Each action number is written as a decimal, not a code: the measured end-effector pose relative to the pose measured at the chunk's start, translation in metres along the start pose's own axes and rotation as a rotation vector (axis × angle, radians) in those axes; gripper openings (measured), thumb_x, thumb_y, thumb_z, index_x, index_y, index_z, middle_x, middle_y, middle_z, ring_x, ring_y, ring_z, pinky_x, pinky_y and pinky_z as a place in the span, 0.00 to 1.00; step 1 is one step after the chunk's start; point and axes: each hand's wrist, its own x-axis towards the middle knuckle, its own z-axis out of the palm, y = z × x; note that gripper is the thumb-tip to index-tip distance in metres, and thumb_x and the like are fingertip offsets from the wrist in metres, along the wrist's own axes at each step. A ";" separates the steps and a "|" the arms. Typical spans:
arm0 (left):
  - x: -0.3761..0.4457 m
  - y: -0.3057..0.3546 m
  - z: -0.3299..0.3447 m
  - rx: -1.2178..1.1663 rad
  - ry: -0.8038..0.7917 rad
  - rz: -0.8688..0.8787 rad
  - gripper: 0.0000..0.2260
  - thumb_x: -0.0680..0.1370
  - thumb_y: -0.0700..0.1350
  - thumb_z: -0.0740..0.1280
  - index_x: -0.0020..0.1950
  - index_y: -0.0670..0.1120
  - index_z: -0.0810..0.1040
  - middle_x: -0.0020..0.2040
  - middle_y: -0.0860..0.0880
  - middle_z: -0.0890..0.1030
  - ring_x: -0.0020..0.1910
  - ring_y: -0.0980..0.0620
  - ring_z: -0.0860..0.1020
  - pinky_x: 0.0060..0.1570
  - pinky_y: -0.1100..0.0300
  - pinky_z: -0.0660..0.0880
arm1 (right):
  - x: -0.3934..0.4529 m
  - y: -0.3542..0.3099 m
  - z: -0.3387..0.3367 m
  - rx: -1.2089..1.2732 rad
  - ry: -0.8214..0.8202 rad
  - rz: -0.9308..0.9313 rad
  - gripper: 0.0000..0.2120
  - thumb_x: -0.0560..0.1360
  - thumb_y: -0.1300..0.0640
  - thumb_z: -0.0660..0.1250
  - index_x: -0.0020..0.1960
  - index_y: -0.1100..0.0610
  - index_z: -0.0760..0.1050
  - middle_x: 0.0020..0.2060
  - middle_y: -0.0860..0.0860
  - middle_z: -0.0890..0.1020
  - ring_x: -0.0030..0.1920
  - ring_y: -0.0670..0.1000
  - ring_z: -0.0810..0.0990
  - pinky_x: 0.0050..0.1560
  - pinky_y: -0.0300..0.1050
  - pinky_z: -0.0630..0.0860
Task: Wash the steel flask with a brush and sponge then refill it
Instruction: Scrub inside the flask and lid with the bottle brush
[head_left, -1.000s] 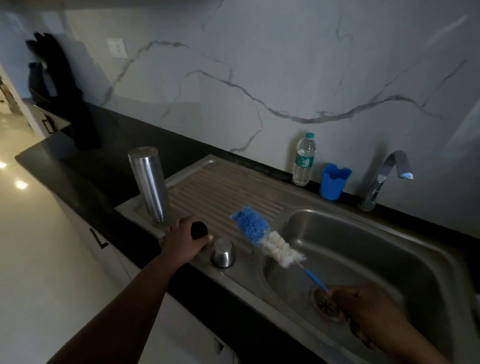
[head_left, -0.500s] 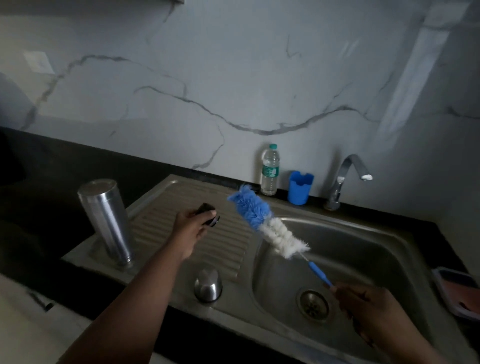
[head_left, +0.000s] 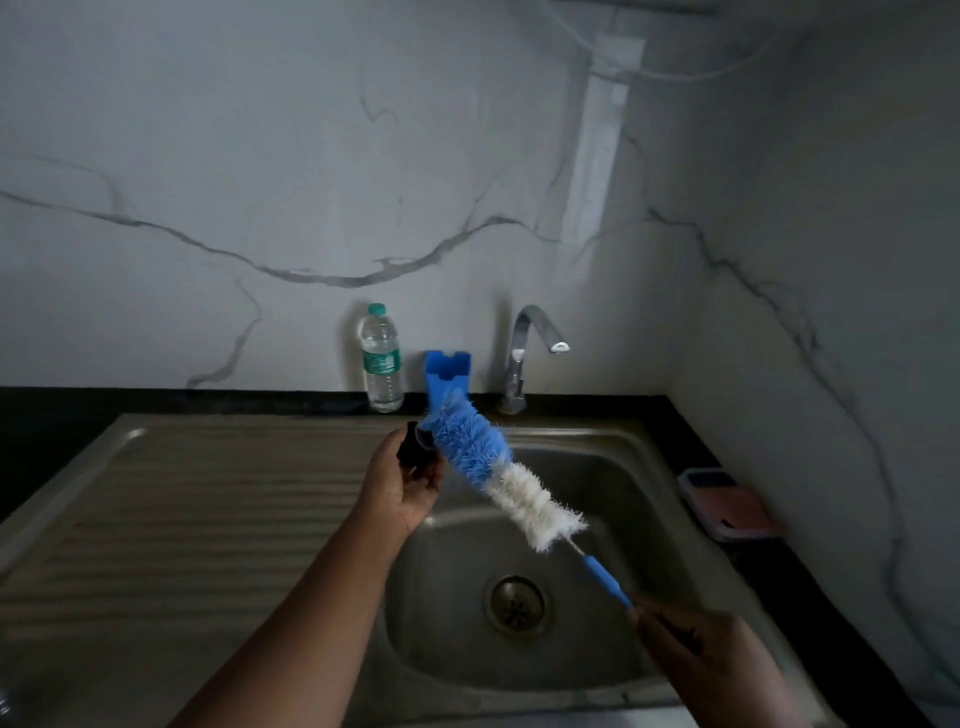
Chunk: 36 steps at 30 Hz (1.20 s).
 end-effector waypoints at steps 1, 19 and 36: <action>0.001 -0.007 0.006 -0.009 -0.011 -0.008 0.12 0.77 0.47 0.68 0.57 0.41 0.77 0.50 0.43 0.80 0.47 0.48 0.79 0.43 0.57 0.76 | 0.000 0.002 0.000 -0.027 0.020 0.009 0.26 0.72 0.53 0.71 0.30 0.21 0.71 0.28 0.33 0.79 0.34 0.29 0.76 0.34 0.27 0.71; 0.008 -0.028 0.027 -0.027 -0.026 0.012 0.15 0.78 0.46 0.68 0.61 0.39 0.76 0.55 0.39 0.81 0.56 0.42 0.80 0.57 0.48 0.78 | 0.023 0.023 -0.014 -0.050 0.014 -0.033 0.11 0.74 0.50 0.69 0.47 0.31 0.79 0.25 0.25 0.74 0.37 0.23 0.73 0.35 0.22 0.70; 0.007 -0.028 0.020 -0.029 0.024 0.016 0.16 0.78 0.46 0.68 0.62 0.40 0.75 0.53 0.39 0.81 0.50 0.44 0.80 0.53 0.52 0.78 | 0.030 0.027 -0.002 -0.021 0.001 -0.028 0.10 0.73 0.50 0.70 0.44 0.33 0.80 0.28 0.26 0.76 0.39 0.26 0.75 0.36 0.23 0.71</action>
